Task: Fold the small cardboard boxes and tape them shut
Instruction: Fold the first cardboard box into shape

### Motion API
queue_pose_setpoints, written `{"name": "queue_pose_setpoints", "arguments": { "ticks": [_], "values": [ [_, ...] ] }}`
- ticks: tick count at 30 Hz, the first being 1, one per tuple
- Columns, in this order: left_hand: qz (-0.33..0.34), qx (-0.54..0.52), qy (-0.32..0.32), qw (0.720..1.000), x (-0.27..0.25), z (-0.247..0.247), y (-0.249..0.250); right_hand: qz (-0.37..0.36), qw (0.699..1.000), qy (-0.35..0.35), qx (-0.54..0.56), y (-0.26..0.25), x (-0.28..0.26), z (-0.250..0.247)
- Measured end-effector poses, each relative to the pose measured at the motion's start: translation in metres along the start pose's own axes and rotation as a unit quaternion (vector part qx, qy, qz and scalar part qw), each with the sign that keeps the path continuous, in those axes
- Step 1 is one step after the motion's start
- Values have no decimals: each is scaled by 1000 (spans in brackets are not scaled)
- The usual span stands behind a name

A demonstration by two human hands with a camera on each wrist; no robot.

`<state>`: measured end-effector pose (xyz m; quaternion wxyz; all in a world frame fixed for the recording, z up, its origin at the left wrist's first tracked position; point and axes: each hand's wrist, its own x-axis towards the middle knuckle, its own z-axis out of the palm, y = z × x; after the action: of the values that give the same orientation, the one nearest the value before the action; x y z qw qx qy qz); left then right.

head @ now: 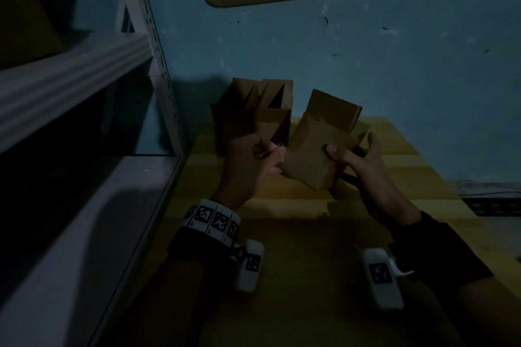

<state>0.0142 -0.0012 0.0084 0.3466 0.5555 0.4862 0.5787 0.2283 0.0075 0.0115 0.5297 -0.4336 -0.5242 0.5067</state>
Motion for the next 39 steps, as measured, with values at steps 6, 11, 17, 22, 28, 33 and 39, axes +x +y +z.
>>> {"name": "queue_pose_setpoints", "arguments": {
  "ticks": [6, 11, 17, 22, 28, 33, 39],
  "values": [
    [12, -44, -6, 999, -2, 0, 6, -6, 998, -30, 53, 7, 6, -6],
    [48, -7, -42, 998, -1, 1, 4, 14, 994, -43, 101, 5, 3, -7],
    [80, 12, -75, 994, -1, 2, -1, 21, 999, -37, 23, 3, -4, -3],
    [96, 30, -116, 988, -3, 5, -2, -21, 997, 67, 28, 8, -11, 11],
    [86, 32, -118, 989, -3, 8, -8, -51, 984, 170, 8, 20, -1, 23],
    [126, 118, -156, 973, -3, 8, -4, -35, 974, 222, 3, 25, 2, 21],
    [126, 149, -154, 969, -3, 9, -3, -37, 978, 206, 15, 25, 1, 21]
  ]
}}
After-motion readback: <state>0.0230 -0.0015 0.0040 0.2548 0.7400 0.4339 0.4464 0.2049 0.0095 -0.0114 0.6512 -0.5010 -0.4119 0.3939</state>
